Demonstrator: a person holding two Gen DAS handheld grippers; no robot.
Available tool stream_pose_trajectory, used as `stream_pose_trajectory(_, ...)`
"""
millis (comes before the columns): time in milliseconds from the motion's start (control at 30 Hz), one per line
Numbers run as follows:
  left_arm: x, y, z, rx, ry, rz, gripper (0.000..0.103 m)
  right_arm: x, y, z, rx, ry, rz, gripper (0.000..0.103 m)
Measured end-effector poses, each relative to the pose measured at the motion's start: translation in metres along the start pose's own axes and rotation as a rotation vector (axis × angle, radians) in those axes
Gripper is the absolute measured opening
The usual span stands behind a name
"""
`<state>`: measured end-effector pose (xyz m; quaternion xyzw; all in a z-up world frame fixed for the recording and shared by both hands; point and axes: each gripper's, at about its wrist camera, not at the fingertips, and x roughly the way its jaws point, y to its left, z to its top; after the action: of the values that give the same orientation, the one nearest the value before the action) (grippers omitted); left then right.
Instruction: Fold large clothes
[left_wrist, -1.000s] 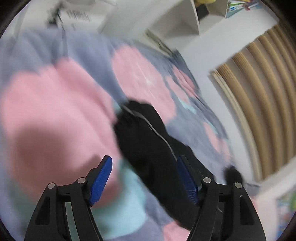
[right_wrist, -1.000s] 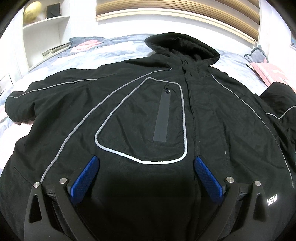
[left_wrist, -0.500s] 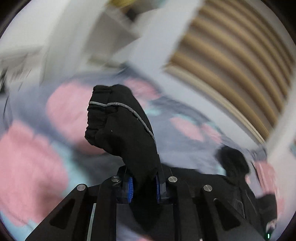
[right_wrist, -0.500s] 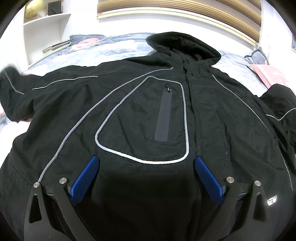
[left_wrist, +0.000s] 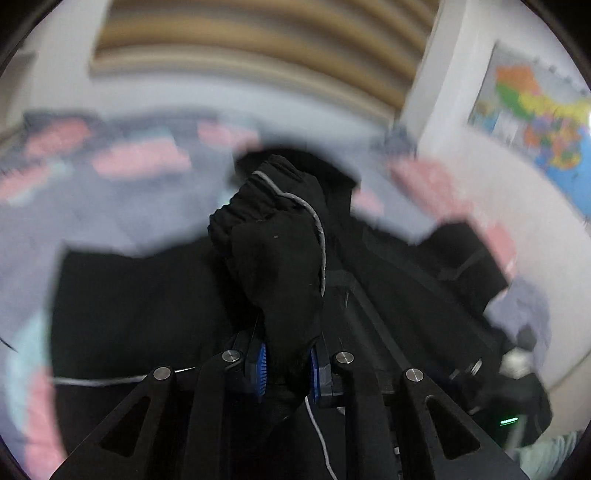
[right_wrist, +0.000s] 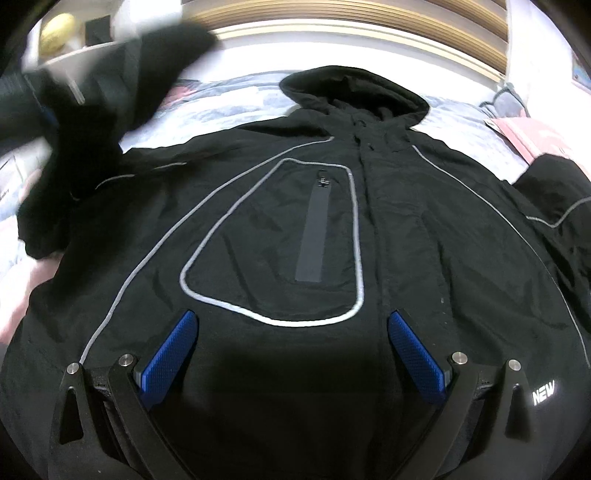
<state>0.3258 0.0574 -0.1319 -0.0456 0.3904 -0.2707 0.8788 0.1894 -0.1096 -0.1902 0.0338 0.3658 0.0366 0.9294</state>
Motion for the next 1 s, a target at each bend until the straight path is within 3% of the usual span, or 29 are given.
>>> stream_pose_trajectory(100, 0.040, 0.003, -0.020, -0.017, 0.136, 0.011, 0.019, -0.001, -0.005, 0.004, 0.024, 0.023, -0.003, 0.103)
stream_pose_trajectory(200, 0.030, 0.004, -0.019, -0.021, 0.137, -0.016, 0.022, -0.008, -0.012, 0.013, 0.034, 0.064, 0.028, 0.099)
stream_pose_trajectory(267, 0.009, 0.005, -0.016, -0.051, 0.102, -0.099, 0.042, -0.019, -0.019, 0.028, 0.048, 0.059, 0.052, 0.099)
stream_pose_trajectory(300, -0.001, 0.006, -0.017, -0.069, 0.082, -0.134, 0.063, -0.023, -0.021, 0.038, 0.052, 0.055, 0.076, 0.099)
stream_pose_trajectory(333, -0.011, 0.004, -0.018, -0.086, 0.052, -0.178, 0.073, -0.024, -0.021, 0.049, 0.051, 0.060, 0.111, 0.097)
stream_pose_trajectory(367, -0.026, 0.004, -0.020, -0.094, 0.008, -0.231, 0.074, -0.024, -0.020, 0.057, 0.052, 0.067, 0.140, 0.096)
stream_pose_trajectory(400, -0.039, 0.005, -0.018, -0.092, -0.015, -0.233, 0.074, -0.024, -0.019, 0.068, 0.055, 0.074, 0.179, 0.095)
stream_pose_trajectory(567, -0.077, 0.011, -0.024, -0.083, -0.095, -0.138, 0.074, -0.019, -0.015, 0.090, 0.093, 0.093, 0.257, 0.094)
stream_pose_trajectory(700, -0.088, 0.014, -0.025, -0.072, -0.110, -0.052, 0.074, 0.010, -0.003, 0.086, 0.149, 0.205, 0.283, 0.094)
stream_pose_trajectory(767, -0.088, 0.017, -0.025, -0.088, -0.102, -0.037, 0.074, 0.031, 0.001, 0.083, 0.174, 0.275, 0.296, 0.084)
stream_pose_trajectory(800, -0.087, 0.019, -0.026, -0.096, -0.095, -0.026, 0.074, 0.040, 0.003, 0.082, 0.187, 0.305, 0.326, 0.067)
stream_pose_trajectory(833, -0.086, 0.021, -0.026, -0.103, -0.086, -0.002, 0.074, 0.045, 0.003, 0.082, 0.196, 0.316, 0.349, 0.059)
stream_pose_trajectory(933, -0.082, 0.025, -0.022, -0.132, -0.060, 0.083, 0.074, 0.031, 0.000, 0.091, 0.161, 0.242, 0.359, 0.039)
stream_pose_trajectory(1000, -0.082, 0.027, -0.017, -0.164, -0.070, 0.078, 0.074, 0.014, -0.006, 0.098, 0.135, 0.186, 0.345, 0.035)
